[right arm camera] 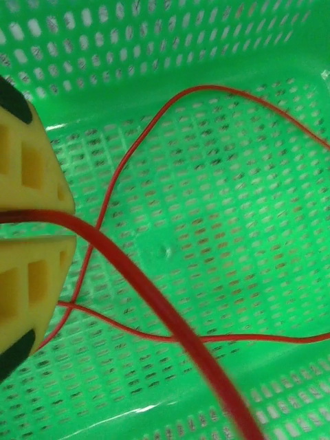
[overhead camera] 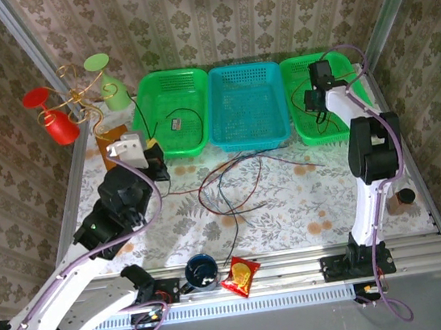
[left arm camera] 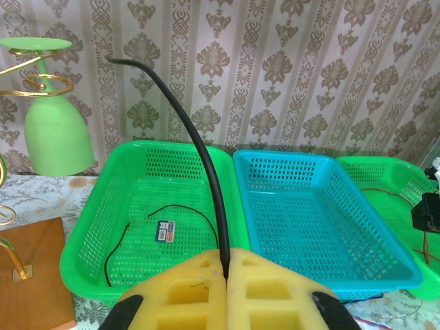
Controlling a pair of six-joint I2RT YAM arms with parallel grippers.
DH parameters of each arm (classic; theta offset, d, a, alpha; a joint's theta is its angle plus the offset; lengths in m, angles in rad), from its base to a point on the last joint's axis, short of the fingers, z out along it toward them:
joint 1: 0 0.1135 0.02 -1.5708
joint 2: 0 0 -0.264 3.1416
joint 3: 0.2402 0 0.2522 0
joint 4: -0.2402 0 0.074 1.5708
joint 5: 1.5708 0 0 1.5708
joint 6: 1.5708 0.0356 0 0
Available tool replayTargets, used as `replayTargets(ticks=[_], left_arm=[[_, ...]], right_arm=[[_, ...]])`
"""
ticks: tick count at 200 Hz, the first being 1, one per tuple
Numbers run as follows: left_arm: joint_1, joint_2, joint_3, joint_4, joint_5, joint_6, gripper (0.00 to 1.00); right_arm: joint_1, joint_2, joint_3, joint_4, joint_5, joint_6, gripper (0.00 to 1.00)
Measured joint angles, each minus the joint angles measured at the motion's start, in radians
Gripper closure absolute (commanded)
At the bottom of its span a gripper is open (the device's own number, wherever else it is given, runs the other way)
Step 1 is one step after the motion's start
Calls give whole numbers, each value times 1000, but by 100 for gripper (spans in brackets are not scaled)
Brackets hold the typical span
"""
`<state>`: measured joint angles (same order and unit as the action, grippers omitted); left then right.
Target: Untangle the cables
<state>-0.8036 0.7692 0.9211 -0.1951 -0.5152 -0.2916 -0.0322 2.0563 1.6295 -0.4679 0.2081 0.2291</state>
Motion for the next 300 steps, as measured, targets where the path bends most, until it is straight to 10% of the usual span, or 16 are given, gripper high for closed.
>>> replayTargets(ticks=[39, 300], left_arm=[[0, 51, 72, 1, 12, 28, 100], [311, 787, 1009, -60, 288, 315, 100]], right_arm=[[-25, -27, 17, -95, -15, 27, 0], [-61, -576, -79, -220, -269, 84, 0]])
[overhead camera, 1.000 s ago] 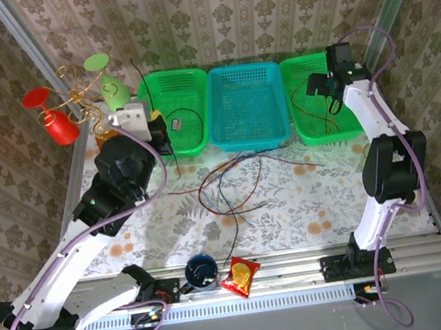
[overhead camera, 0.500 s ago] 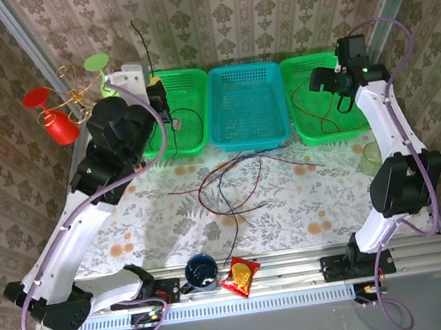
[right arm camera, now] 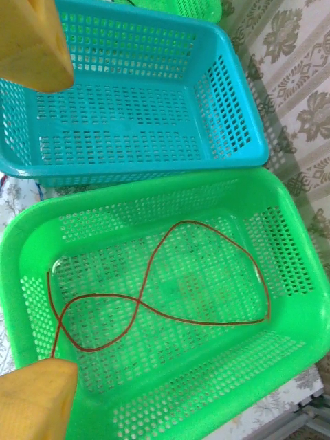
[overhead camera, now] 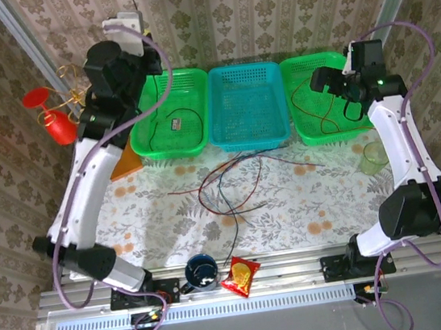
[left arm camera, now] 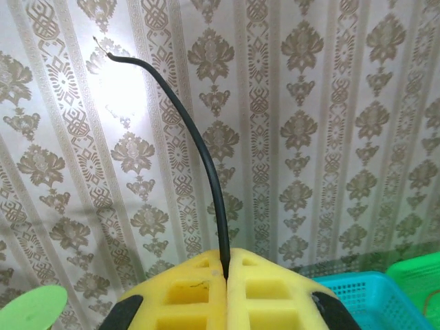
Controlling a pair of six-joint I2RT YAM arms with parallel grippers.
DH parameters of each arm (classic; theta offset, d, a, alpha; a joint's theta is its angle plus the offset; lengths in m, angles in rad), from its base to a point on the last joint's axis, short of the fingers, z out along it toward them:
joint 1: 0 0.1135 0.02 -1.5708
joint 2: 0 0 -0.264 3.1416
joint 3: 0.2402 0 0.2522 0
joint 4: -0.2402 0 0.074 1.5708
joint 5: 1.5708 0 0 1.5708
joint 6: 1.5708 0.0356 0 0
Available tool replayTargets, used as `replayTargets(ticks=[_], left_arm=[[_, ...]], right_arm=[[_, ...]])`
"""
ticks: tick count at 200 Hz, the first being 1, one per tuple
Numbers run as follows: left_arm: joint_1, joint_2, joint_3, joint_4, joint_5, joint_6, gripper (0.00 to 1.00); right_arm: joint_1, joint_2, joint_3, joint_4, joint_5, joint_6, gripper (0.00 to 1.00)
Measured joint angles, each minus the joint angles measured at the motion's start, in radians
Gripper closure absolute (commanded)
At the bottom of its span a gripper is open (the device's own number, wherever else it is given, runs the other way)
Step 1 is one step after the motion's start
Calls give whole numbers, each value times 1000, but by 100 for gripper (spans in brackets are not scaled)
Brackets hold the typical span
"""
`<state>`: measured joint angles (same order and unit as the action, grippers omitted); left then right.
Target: Untangle the cables
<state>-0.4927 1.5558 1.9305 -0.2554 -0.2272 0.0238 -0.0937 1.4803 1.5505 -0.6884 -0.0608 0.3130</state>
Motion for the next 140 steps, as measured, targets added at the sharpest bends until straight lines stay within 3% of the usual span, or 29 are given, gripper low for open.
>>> replayTargets(ticks=[79, 99, 140], left_arm=[[102, 386, 20, -48, 51, -63, 100], [125, 510, 64, -160, 53, -101, 100], [158, 828, 351, -455, 108, -192, 100]], right_arm=[[0, -139, -141, 8, 0, 31, 0], [-2, -150, -141, 8, 0, 28, 0], [-11, -150, -141, 8, -8, 23, 0]])
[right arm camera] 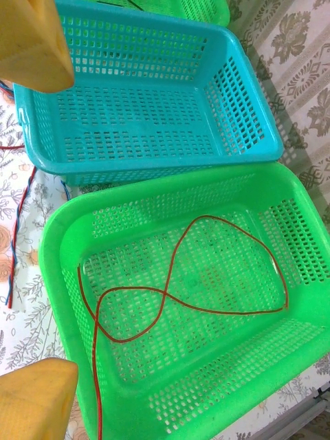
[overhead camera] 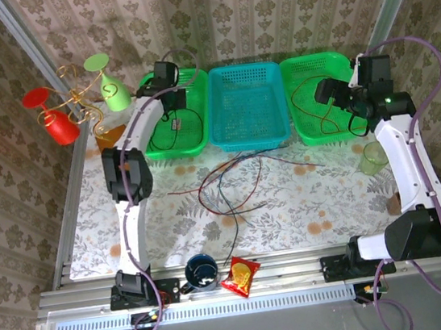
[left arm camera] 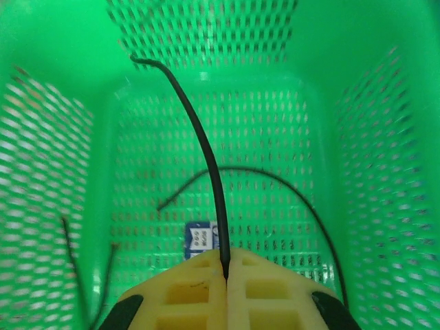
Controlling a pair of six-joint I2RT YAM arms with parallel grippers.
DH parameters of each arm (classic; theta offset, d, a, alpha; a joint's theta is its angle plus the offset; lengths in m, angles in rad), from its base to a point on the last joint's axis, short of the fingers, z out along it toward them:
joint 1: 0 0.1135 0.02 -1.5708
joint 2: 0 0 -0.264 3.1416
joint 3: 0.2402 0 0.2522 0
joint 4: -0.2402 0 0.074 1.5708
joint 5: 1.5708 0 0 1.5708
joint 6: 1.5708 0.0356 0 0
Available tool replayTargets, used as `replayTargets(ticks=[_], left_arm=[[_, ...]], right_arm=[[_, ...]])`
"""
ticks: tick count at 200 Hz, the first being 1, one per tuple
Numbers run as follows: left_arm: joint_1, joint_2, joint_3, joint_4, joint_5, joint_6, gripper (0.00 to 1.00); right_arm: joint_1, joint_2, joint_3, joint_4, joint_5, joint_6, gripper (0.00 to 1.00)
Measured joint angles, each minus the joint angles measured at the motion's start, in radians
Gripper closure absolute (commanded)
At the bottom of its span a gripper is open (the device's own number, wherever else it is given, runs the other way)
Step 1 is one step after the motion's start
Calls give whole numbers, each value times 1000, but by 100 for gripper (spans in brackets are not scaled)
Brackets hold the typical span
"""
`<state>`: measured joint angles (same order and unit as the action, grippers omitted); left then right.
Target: Untangle the cables
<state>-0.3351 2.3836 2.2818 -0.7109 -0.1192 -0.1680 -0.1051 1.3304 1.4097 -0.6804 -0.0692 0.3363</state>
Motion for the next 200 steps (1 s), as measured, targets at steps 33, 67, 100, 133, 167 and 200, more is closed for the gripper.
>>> replayTargets(ticks=[33, 67, 100, 133, 167, 200], left_arm=[[16, 123, 60, -135, 99, -76, 100], [42, 135, 55, -175, 193, -141, 55], [53, 110, 54, -170, 200, -158, 29], [32, 8, 53, -155, 163, -143, 18], [-8, -129, 44, -126, 135, -112, 15], [-45, -233, -30, -97, 135, -89, 13]], right_arm=[[-2, 0, 12, -1, -19, 0, 0], [-3, 0, 27, -1, -21, -9, 0], [-19, -1, 20, 2, -14, 12, 0], [-53, 0, -19, -2, 52, 124, 0], [-59, 59, 10, -43, 187, 303, 0], [-61, 137, 6, -73, 298, 511, 0]])
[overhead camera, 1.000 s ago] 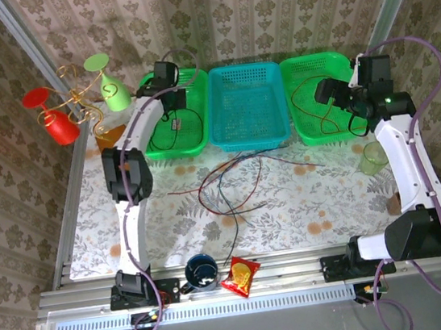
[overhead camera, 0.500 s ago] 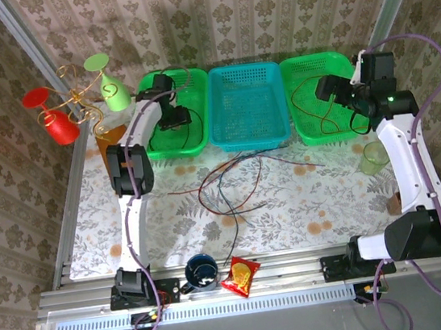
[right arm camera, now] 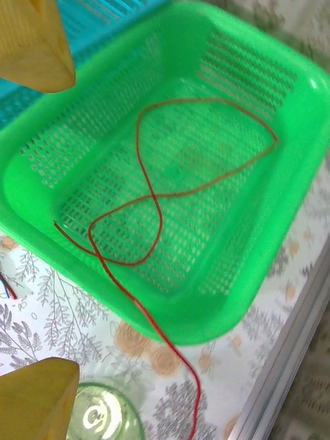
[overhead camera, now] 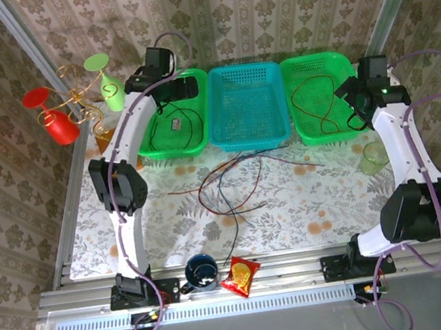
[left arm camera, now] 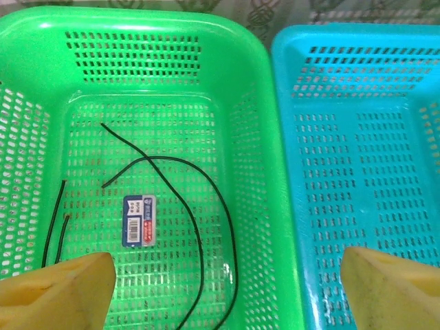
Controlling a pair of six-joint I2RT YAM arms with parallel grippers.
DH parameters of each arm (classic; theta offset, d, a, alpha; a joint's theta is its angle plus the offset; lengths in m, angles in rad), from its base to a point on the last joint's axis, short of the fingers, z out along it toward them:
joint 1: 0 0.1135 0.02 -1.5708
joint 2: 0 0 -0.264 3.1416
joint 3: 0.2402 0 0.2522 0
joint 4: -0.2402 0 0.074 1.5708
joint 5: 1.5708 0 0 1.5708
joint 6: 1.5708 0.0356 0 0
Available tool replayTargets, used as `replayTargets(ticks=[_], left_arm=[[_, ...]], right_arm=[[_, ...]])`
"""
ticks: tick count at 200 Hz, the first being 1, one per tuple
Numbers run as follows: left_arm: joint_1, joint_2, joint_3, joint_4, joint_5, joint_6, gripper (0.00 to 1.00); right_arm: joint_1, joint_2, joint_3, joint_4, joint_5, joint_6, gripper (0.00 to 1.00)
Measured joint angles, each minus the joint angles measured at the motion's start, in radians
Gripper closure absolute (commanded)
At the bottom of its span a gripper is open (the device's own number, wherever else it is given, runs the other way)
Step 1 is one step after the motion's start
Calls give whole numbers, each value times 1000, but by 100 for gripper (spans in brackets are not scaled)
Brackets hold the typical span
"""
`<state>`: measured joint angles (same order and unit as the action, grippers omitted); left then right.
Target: Untangle the cables
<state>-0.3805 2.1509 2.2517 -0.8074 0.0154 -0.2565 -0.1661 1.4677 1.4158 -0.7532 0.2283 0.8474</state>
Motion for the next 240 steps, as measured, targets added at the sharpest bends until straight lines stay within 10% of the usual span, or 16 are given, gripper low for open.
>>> replayTargets(ticks=[148, 240], left_arm=[[-25, -21, 29, -105, 113, 63, 13], [-47, -3, 63, -167, 111, 97, 12]], right_arm=[[-120, 291, 143, -142, 156, 499, 43], [-196, 352, 165, -178, 123, 577, 30]])
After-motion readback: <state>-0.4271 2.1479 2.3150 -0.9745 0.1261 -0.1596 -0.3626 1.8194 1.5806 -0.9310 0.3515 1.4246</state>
